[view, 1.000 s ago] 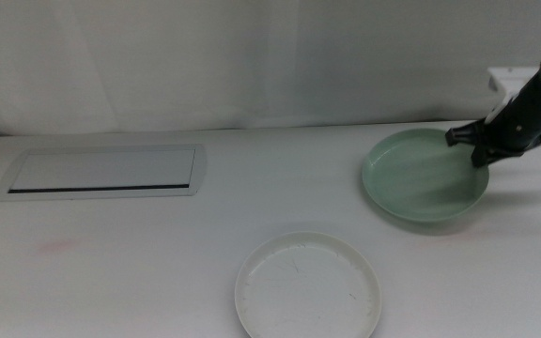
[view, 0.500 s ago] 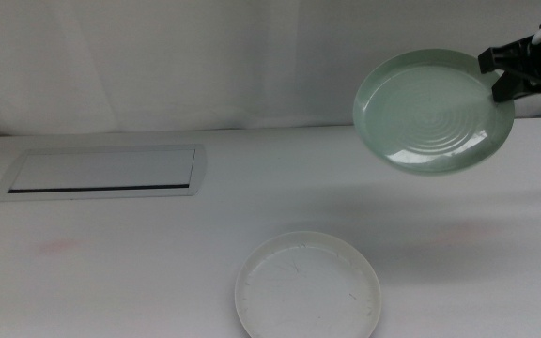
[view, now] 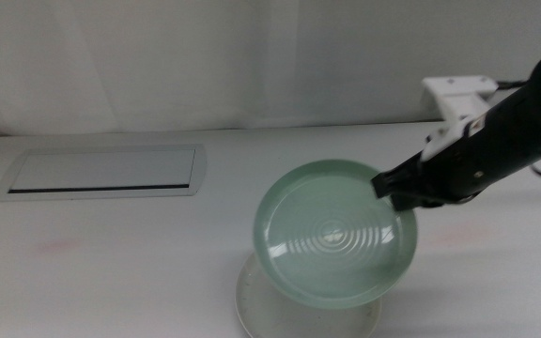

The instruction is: Stack the three bowls on top of each other.

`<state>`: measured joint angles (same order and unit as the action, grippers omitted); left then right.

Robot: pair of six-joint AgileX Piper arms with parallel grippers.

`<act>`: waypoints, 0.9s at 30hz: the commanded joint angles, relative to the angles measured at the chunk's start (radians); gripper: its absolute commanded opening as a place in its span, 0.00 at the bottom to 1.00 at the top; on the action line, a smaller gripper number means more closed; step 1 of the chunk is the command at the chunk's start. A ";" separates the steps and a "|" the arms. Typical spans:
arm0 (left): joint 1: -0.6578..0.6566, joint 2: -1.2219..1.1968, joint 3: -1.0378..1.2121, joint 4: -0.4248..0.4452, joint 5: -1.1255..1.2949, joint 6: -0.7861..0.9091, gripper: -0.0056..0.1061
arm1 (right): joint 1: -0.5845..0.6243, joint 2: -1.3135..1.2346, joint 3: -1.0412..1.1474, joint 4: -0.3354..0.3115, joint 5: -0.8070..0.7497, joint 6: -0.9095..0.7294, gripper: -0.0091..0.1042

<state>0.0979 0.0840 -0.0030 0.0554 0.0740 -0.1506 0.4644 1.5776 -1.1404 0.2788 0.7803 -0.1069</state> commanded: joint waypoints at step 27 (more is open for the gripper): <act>0.002 -0.003 0.040 -0.011 0.000 -0.005 0.02 | 0.124 0.256 0.030 -0.030 -0.142 0.046 0.58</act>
<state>0.0979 0.0840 -0.0030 0.0554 0.0740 -0.1506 0.5834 1.8339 -1.1119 0.2620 0.6525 -0.0515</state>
